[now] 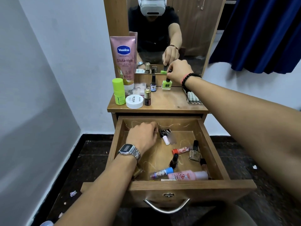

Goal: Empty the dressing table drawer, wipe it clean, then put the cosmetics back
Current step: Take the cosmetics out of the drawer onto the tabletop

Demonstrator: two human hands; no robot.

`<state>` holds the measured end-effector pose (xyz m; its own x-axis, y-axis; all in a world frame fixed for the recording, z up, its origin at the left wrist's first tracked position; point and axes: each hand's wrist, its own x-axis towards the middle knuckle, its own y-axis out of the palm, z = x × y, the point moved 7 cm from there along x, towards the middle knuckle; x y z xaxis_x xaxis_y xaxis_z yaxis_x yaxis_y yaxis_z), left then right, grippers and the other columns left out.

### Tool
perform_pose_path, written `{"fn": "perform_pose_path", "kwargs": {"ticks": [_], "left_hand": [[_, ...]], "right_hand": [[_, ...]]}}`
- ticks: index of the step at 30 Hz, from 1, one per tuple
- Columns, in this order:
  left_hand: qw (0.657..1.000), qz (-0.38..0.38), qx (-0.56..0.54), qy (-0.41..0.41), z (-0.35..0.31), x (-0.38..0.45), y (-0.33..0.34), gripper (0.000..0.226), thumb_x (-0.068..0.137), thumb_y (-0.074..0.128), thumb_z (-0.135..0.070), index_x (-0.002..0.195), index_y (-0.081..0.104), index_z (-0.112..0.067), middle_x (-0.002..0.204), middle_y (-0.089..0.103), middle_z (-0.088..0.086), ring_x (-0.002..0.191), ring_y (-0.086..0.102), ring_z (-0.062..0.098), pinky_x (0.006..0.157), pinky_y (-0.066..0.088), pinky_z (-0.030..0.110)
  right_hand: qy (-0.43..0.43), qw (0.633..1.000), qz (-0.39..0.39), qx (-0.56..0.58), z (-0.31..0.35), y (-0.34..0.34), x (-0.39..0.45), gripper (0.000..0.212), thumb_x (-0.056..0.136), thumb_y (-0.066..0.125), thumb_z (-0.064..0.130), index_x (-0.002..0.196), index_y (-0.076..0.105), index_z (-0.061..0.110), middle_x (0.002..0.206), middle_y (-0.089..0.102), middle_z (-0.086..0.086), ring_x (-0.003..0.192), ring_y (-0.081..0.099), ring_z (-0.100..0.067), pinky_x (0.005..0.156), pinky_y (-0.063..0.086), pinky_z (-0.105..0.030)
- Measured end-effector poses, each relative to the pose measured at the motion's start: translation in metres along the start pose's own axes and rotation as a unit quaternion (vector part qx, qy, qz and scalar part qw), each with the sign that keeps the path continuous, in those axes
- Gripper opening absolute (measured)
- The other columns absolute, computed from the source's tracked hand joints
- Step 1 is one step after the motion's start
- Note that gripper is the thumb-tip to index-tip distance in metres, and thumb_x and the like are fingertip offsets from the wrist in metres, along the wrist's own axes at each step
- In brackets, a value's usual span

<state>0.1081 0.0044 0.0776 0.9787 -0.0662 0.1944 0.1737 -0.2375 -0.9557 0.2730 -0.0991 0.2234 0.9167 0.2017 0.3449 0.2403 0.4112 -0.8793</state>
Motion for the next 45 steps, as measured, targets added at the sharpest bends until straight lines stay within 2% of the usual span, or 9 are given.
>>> {"fn": "perform_pose_path", "kwargs": {"ticks": [13, 20, 23, 27, 29, 31, 34, 38, 45], "left_hand": [[1.0, 0.006, 0.004, 0.0, 0.003, 0.002, 0.004, 0.013, 0.09, 0.047, -0.027, 0.1, 0.055, -0.028, 0.104, 0.066, 0.002, 0.092, 0.064, 0.031, 0.076, 0.053, 0.038], [1.0, 0.015, 0.004, 0.003, 0.005, 0.003, 0.006, 0.012, 0.092, 0.047, -0.028, 0.1, 0.055, -0.028, 0.101, 0.066, 0.001, 0.088, 0.065, 0.028, 0.076, 0.055, 0.041], [1.0, 0.015, 0.0, 0.003, 0.006, 0.003, 0.006, 0.012, 0.091, 0.046, -0.028, 0.098, 0.056, -0.028, 0.1, 0.066, 0.001, 0.087, 0.064, 0.027, 0.076, 0.056, 0.042], [1.0, 0.019, 0.013, 0.01, 0.004, 0.003, 0.007, 0.013, 0.093, 0.046, -0.029, 0.101, 0.055, -0.025, 0.101, 0.066, 0.002, 0.088, 0.064, 0.027, 0.073, 0.055, 0.041], [0.999, 0.028, 0.022, 0.011, 0.002, 0.004, 0.007, 0.013, 0.093, 0.047, -0.029, 0.103, 0.054, -0.026, 0.103, 0.066, 0.002, 0.089, 0.064, 0.026, 0.071, 0.053, 0.038], [0.999, 0.035, 0.029, 0.009, 0.001, 0.003, 0.008, 0.013, 0.093, 0.048, -0.028, 0.104, 0.055, -0.027, 0.104, 0.066, 0.002, 0.091, 0.064, 0.025, 0.07, 0.052, 0.036], [0.998, 0.048, 0.042, 0.011, -0.001, 0.0, 0.009, 0.016, 0.094, 0.047, -0.028, 0.107, 0.056, -0.026, 0.106, 0.066, 0.003, 0.093, 0.064, 0.026, 0.074, 0.054, 0.037], [0.996, 0.062, 0.058, 0.02, -0.004, -0.002, 0.011, 0.017, 0.094, 0.046, -0.028, 0.108, 0.056, -0.026, 0.108, 0.066, 0.005, 0.096, 0.063, 0.028, 0.073, 0.051, 0.037], [0.996, 0.061, 0.065, 0.023, -0.008, -0.003, 0.009, 0.017, 0.095, 0.045, -0.028, 0.108, 0.055, -0.024, 0.11, 0.065, 0.007, 0.098, 0.063, 0.031, 0.072, 0.047, 0.037]], "right_hand": [[0.017, 0.998, 0.027, -0.048, 0.007, 0.024, 0.024, 0.025, 0.086, 0.061, 0.015, 0.109, 0.065, 0.008, 0.117, 0.061, -0.014, 0.103, 0.062, -0.031, 0.075, 0.049, -0.03], [-0.034, 0.996, -0.04, -0.079, 0.006, -0.025, 0.0, 0.026, 0.085, 0.05, 0.018, 0.103, 0.067, 0.01, 0.106, 0.064, -0.017, 0.098, 0.062, -0.038, 0.081, 0.051, -0.036], [-0.059, 0.99, 0.046, -0.123, -0.003, -0.035, -0.044, 0.017, 0.085, 0.055, 0.019, 0.092, 0.068, 0.009, 0.091, 0.068, -0.013, 0.085, 0.066, -0.031, 0.076, 0.055, -0.036], [-0.076, 0.92, 0.315, -0.223, -0.035, 0.011, -0.137, 0.012, 0.084, 0.066, 0.02, 0.088, 0.071, 0.009, 0.085, 0.071, -0.006, 0.078, 0.067, -0.021, 0.071, 0.056, -0.03], [-0.104, 0.885, 0.356, -0.282, -0.049, 0.036, -0.169, 0.013, 0.083, 0.066, 0.022, 0.09, 0.069, 0.011, 0.096, 0.069, -0.006, 0.086, 0.064, -0.023, 0.076, 0.052, -0.03], [-0.114, 0.857, 0.383, -0.326, -0.063, 0.058, -0.188, 0.019, 0.088, 0.059, 0.02, 0.104, 0.067, 0.013, 0.108, 0.066, -0.007, 0.104, 0.06, -0.025, 0.097, 0.039, -0.038], [-0.149, 0.842, 0.372, -0.362, -0.07, 0.076, -0.197, 0.02, 0.092, 0.049, 0.012, 0.105, 0.064, 0.011, 0.111, 0.065, -0.008, 0.112, 0.056, -0.025, 0.11, 0.017, -0.049], [-0.209, 0.839, 0.308, -0.397, -0.062, 0.081, -0.193, 0.018, 0.094, 0.048, 0.012, 0.104, 0.064, 0.014, 0.107, 0.066, -0.005, 0.109, 0.056, -0.023, 0.107, 0.019, -0.046], [-0.303, 0.8, 0.325, -0.404, -0.066, 0.073, -0.192, 0.01, 0.087, 0.054, 0.023, 0.089, 0.064, 0.024, 0.087, 0.065, -0.001, 0.09, 0.059, -0.021, 0.104, 0.024, -0.046]]}}
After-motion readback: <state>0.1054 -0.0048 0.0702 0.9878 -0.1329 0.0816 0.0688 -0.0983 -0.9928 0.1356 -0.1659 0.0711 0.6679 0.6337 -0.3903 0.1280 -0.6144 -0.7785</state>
